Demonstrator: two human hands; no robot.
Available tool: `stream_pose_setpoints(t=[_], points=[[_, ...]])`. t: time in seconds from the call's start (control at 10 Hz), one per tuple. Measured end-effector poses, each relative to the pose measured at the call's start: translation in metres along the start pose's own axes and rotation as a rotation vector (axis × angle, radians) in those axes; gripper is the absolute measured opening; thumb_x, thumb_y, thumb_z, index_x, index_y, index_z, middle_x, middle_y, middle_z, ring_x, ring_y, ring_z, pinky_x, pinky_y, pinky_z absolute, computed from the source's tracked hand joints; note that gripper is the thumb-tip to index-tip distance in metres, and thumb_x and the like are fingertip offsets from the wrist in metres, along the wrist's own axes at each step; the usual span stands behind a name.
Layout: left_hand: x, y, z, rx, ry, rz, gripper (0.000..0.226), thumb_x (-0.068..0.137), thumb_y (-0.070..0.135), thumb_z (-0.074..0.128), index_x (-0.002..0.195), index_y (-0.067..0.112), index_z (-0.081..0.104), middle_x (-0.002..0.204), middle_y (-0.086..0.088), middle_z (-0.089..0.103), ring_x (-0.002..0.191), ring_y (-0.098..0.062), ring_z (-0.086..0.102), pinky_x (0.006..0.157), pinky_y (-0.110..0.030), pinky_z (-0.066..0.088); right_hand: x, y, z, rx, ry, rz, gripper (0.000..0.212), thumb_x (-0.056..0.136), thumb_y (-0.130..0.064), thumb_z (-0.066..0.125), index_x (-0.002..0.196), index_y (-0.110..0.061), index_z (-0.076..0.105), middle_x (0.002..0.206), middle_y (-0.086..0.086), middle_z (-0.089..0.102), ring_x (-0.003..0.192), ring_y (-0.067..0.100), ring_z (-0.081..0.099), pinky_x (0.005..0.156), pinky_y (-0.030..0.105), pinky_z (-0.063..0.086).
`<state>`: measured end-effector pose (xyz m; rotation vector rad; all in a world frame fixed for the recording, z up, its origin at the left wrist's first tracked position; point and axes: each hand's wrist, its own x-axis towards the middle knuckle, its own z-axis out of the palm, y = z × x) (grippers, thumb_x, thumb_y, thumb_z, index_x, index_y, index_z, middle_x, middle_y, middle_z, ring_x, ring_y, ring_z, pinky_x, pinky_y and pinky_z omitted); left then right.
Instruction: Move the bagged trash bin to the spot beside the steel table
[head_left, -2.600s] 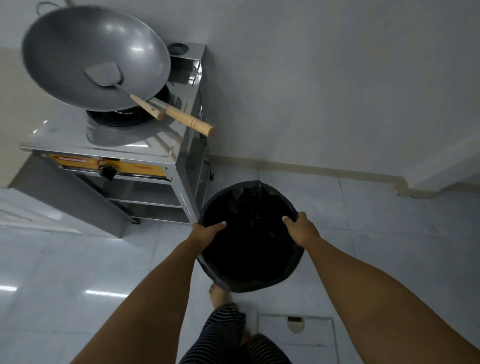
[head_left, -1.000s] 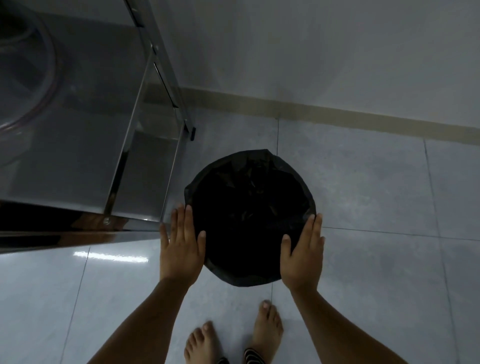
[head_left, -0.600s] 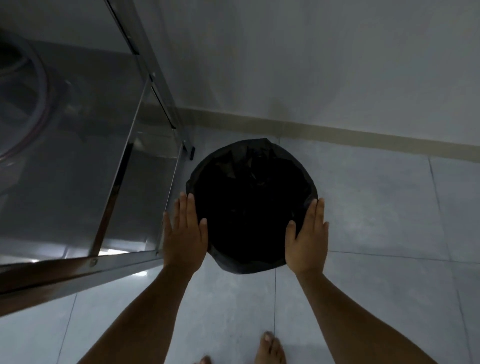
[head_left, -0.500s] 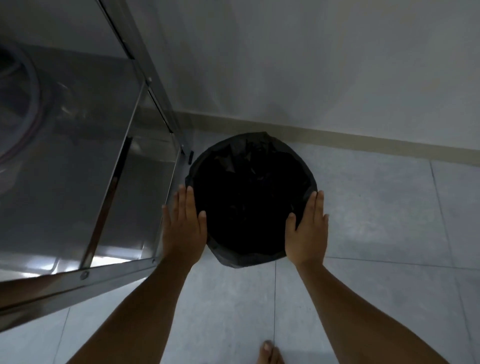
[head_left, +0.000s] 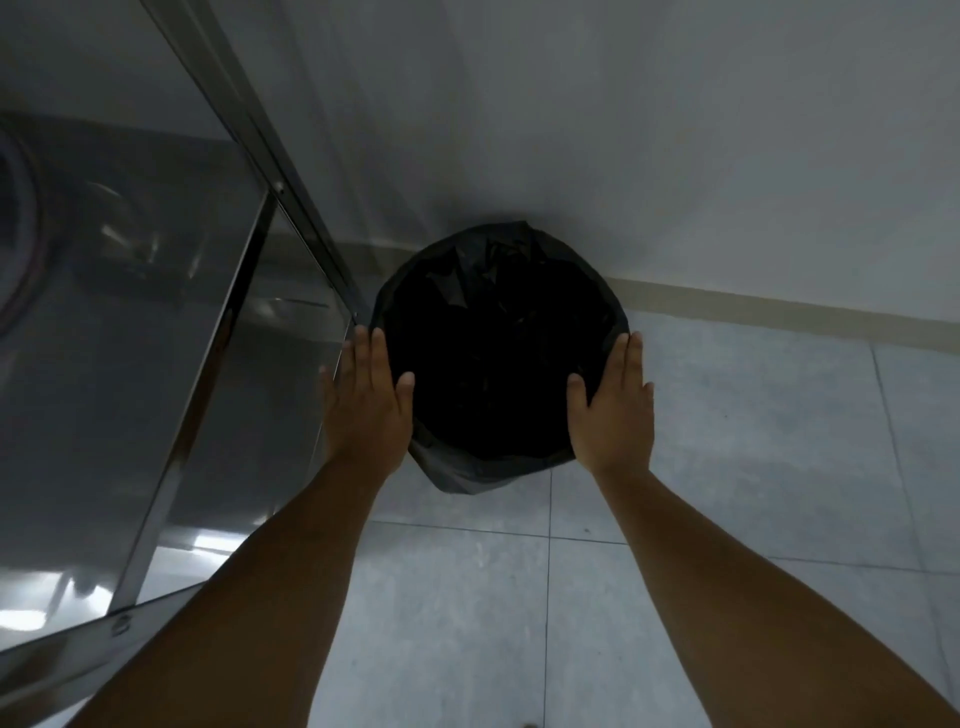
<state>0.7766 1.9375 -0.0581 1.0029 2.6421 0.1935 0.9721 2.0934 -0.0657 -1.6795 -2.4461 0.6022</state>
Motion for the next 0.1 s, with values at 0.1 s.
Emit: stream_pose_setpoints(t=[0.1], points=[[-0.0059,0.007,-0.0102,0.039,-0.085,-0.01,0.068,0.106,0.042,0.019,0.16,0.005,0.005,0.169,-0.015,0.005,0.157,-0.031,0.004,0.124,-0.047,0.001,-0.0014,0.0012,-0.0134,-0.043,-0.109,-0.009,0.075,0.099,-0.047,0.032,0.157,-0.006,0.005,0.166,0.013,0.005,0.152,0.029,0.011,0.124,0.045,0.01]])
